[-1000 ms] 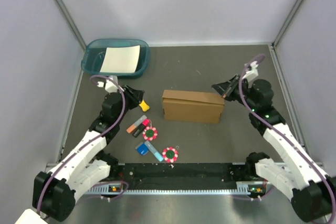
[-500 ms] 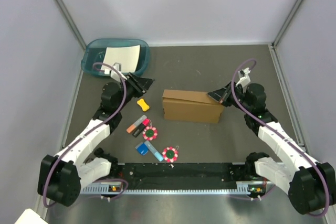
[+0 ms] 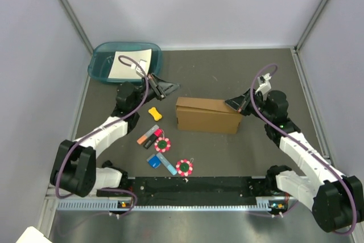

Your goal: Fold the paper box

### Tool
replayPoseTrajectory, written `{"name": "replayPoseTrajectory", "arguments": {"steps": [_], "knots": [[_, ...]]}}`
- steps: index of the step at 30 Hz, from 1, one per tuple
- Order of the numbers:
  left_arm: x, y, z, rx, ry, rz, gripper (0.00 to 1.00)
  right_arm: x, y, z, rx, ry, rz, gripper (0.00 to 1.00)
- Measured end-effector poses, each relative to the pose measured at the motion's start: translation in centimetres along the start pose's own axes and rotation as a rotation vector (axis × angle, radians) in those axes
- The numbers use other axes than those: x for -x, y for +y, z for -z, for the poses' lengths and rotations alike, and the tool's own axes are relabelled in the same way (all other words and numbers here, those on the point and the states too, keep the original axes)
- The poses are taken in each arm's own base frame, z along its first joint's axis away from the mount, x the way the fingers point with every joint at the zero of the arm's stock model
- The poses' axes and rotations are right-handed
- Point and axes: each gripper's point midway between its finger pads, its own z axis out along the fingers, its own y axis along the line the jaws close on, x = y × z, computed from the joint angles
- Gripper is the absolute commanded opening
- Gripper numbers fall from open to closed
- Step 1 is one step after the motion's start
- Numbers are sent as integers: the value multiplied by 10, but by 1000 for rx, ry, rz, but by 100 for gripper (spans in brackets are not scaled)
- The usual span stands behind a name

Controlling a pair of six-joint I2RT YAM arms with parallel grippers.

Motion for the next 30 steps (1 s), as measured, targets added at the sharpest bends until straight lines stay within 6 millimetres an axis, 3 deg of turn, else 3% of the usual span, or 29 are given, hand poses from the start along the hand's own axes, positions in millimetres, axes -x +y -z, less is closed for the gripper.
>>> {"name": "replayPoseTrajectory", "arguments": {"steps": [7, 15, 22, 27, 30], "knots": [[-61, 47, 8, 83, 188, 58, 0, -2, -2, 0, -3, 9, 4, 0], [-64, 46, 13, 53, 179, -27, 0, -4, -4, -1, -6, 23, 7, 0], [-59, 30, 19, 57, 169, 9, 1, -2, -4, -2, -13, 16, 15, 0], [-24, -18, 1, -33, 122, -26, 0, -2, -5, -2, -17, 14, 20, 0], [-15, -36, 0, -79, 108, -53, 0, -2, -5, -2, -17, 14, 22, 0]]}}
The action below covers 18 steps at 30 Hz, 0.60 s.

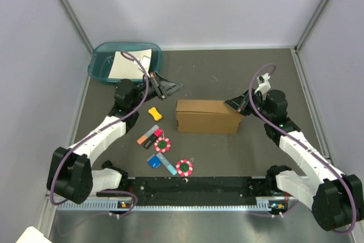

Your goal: Fold the paper box

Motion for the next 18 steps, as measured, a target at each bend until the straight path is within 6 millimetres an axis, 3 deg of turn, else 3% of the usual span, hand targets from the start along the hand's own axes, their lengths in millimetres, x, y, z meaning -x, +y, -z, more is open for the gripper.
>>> {"name": "replayPoseTrajectory", "arguments": {"steps": [2, 4, 8, 14, 16, 18], "knots": [[-4, 2, 2, 1, 7, 3, 0, 0, 0, 0, 0, 0, 0, 0], [-19, 17, 7, 28, 29, 27, 0, 0, 0, 0, 0, 0, 0, 0], [-79, 75, 26, 168, 138, 135, 0, -1, 0, 1, -2, 4, -1, 0], [-80, 73, 26, 151, 128, 63, 0, 0, 0, 2, -15, 11, 1, 0], [-79, 72, 28, 164, 114, 47, 6, 0, 0, 2, -19, 15, 0, 0], [-77, 71, 31, 182, 103, 42, 24, 0, 0, 2, -22, 17, 0, 0]]}}
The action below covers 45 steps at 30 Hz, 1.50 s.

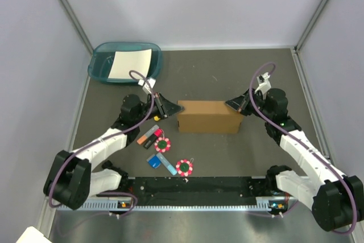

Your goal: Fold the paper box

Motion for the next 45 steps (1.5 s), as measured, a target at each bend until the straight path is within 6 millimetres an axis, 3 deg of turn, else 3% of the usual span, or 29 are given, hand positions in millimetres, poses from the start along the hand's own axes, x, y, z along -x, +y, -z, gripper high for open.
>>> {"name": "replayPoseTrajectory", "arguments": {"steps": [2, 3, 9, 12, 13, 15, 16, 17, 23, 28, 30, 32, 33, 34, 36, 37, 40, 45], "knots": [[3, -2, 4, 18, -19, -1, 40, 1, 0, 1, -11, 0, 0, 0], [6, -5, 5, 22, -27, -8, 43, 1, 0, 2, -12, 1, 1, 0], [44, -39, 3, -2, -107, -63, 52, 5, 3, 9, -59, 17, 7, 0], [59, -53, 5, -12, -146, -94, 59, 13, 9, 13, -70, 4, 23, 26], [62, -54, 6, -4, -159, -105, 61, 17, 11, 17, -77, -11, 37, 39], [63, -51, 9, 24, -171, -115, 71, 24, 14, 24, -93, -43, 59, 47], [64, -48, 10, 45, -178, -118, 99, 29, 14, 29, -111, -67, 82, 54], [64, -43, 12, 67, -187, -121, 99, 32, 14, 34, -125, -87, 97, 56], [55, -9, 29, 191, -250, -155, 99, 39, -2, 53, -240, -141, 164, 57], [43, 10, 26, 231, -211, -157, 96, 16, -33, 50, -310, -84, 158, 55], [36, 14, 23, 232, -186, -152, 85, 6, -43, 49, -331, -60, 145, 53], [28, 14, 18, 218, -154, -148, 75, 9, -41, 48, -317, -75, 151, 48], [23, 14, 15, 210, -133, -151, 61, 9, -40, 48, -313, -75, 151, 45], [16, 12, 12, 199, -109, -154, 57, 8, -40, 48, -308, -75, 151, 40], [4, 10, 8, 188, -72, -171, 50, 7, -39, 48, -296, -80, 156, 38], [0, 11, 7, 195, -69, -192, 41, 7, -39, 50, -292, -91, 159, 37], [-11, 12, 8, 205, -70, -235, 31, 5, -40, 56, -285, -124, 169, 35], [-23, 2, 21, 165, -114, -273, 27, -7, -37, 70, -259, -151, 173, 33]]}}
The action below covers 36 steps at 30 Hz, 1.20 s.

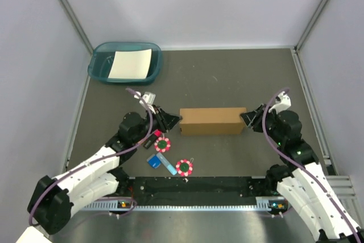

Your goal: Fold the paper box

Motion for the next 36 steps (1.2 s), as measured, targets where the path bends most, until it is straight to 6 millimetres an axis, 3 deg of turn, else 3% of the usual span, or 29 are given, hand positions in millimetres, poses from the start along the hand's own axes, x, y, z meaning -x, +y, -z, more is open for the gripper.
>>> {"name": "replayPoseTrajectory", "arguments": {"steps": [1, 3, 4, 5, 7, 10, 15, 18, 21, 25, 27, 31, 36], "knots": [[-3, -3, 5, -12, -9, -5, 27, -2, 2, 5, 10, -6, 0, 37], [-10, -7, 17, -37, -19, -9, 39, -11, 4, 17, 30, 0, -8, 46], [-14, -9, 25, -51, -27, -12, 48, -16, 7, 24, 49, 3, -14, 50], [-20, -11, 34, -62, -26, -10, 63, -23, 10, 31, 71, 16, -24, 54], [-34, -11, 52, -70, -11, -6, 77, -37, 14, 45, 104, 56, -46, 61], [-31, -8, 74, -38, -60, 2, 98, -46, 15, 62, 111, 81, -80, 65], [15, -9, 101, 27, -267, 3, 99, -22, 30, 79, 113, 54, -95, 66], [18, -3, 93, 92, -243, 21, 99, -15, 31, 74, 85, 52, -99, 68], [-7, 17, 71, 184, -113, 55, 99, -26, 16, 60, 11, 99, -108, 69], [-64, 48, 51, 297, 131, 108, 99, -64, -19, 39, -136, 226, -122, 70], [-81, 53, 48, 309, 204, 132, 99, -82, -33, 34, -189, 285, -127, 70], [-93, 49, 41, 273, 262, 157, 99, -100, -45, 28, -235, 344, -137, 69], [-103, 36, 32, 166, 295, 172, 90, -117, -48, 18, -199, 371, -151, 61]]}}
